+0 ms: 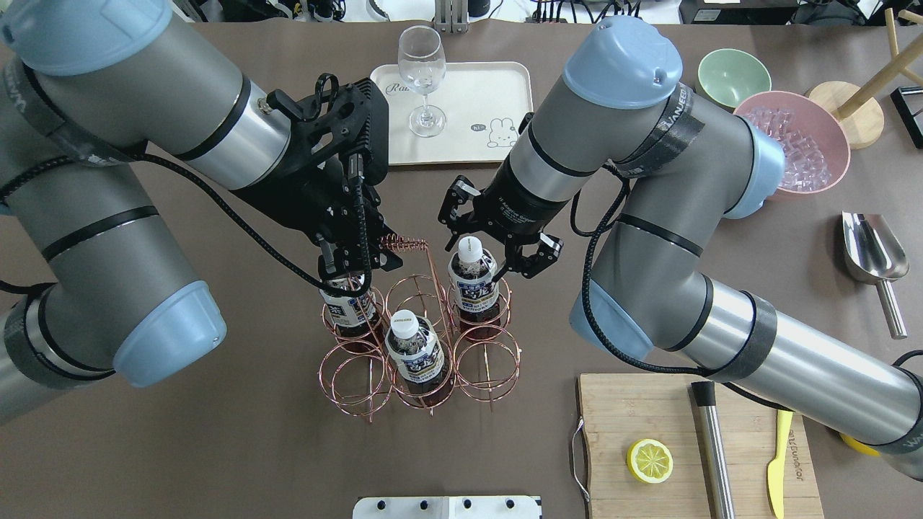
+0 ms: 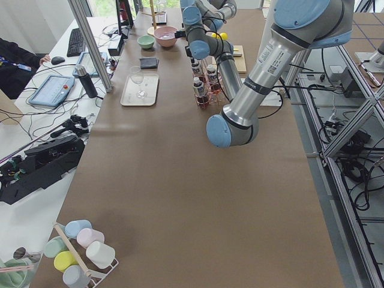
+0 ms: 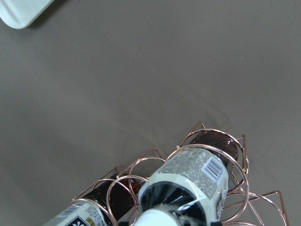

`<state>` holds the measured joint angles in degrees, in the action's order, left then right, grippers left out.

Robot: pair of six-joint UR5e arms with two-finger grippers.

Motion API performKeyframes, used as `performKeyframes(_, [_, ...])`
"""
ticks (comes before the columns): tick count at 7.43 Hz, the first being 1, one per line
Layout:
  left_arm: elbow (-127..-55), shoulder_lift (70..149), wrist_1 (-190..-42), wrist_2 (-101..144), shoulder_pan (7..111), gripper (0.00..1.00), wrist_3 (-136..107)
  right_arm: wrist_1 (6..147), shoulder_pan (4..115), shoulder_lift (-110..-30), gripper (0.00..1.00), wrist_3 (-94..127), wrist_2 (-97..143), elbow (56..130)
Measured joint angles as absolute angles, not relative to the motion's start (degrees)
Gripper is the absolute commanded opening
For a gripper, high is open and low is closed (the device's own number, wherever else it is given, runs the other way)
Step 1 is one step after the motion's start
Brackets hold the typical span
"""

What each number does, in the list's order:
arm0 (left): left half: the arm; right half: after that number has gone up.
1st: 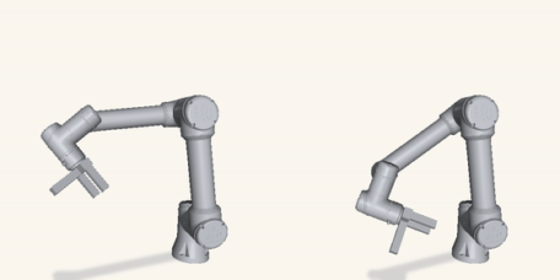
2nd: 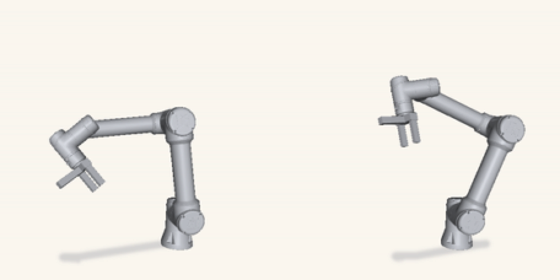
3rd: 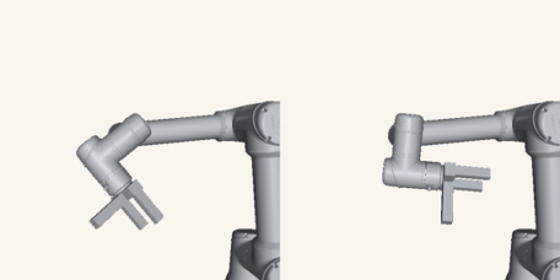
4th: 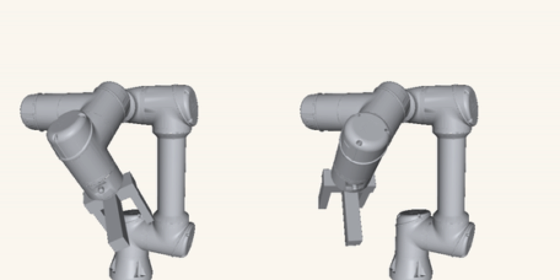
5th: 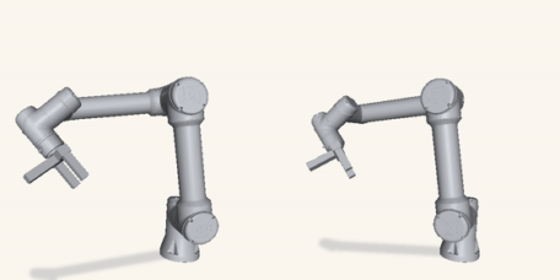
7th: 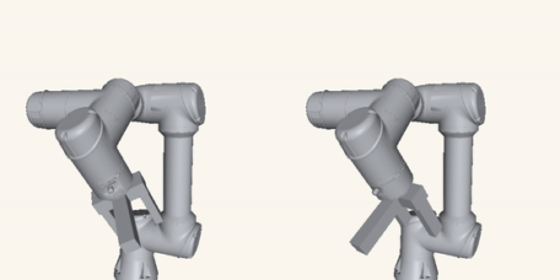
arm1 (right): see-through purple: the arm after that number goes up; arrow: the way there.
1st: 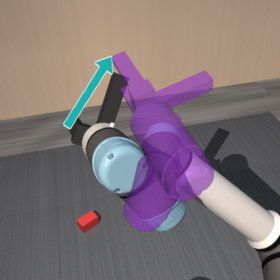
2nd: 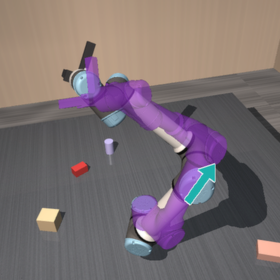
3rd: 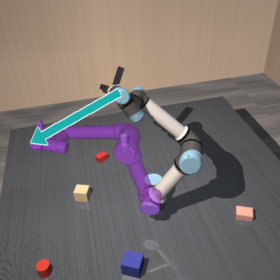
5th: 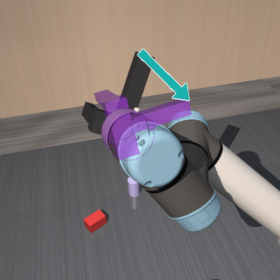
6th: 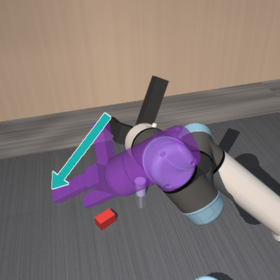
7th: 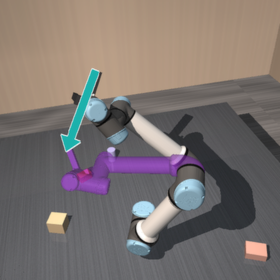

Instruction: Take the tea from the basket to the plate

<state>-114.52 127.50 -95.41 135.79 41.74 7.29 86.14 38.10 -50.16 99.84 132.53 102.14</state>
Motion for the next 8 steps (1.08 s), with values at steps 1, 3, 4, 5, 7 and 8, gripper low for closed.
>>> performKeyframes(1, [-114.53, 127.48, -95.44, 135.79, 41.72, 0.0, 7.3, 86.13, 38.61, -50.01, 0.0, 98.74, 132.42, 102.02])
performKeyframes(3, [-114.59, 127.45, -95.45, 135.79, 41.73, 0.0, 7.29, 86.14, 39.47, -49.96, 0.0, 97.34, 132.5, 102.27])
performKeyframes(4, [-114.61, 127.44, -95.45, 135.79, 41.74, 0.0, 7.29, 86.22, 39.91, -50.05, 0.0, 97.29, 133.09, 103.23])
performKeyframes(5, [-114.68, 127.44, -95.45, 135.81, 41.77, 0.0, 7.29, 86.62, 40.99, -50.09, 0.0, 97.42, 134.73, 104.47])
performKeyframes(7, [-114.9, 127.38, -95.45, 135.96, 41.96, 0.0, 7.3, 87.67, 47.67, -49.9, 0.0, 97.56, 143.36, 105.88])
performKeyframes(8, [-114.93, 127.4, -95.45, 135.97, 41.98, 0.0, 7.29, 88.07, 51.62, -49.22, 0.0, 97.5, 147.61, 105.79])
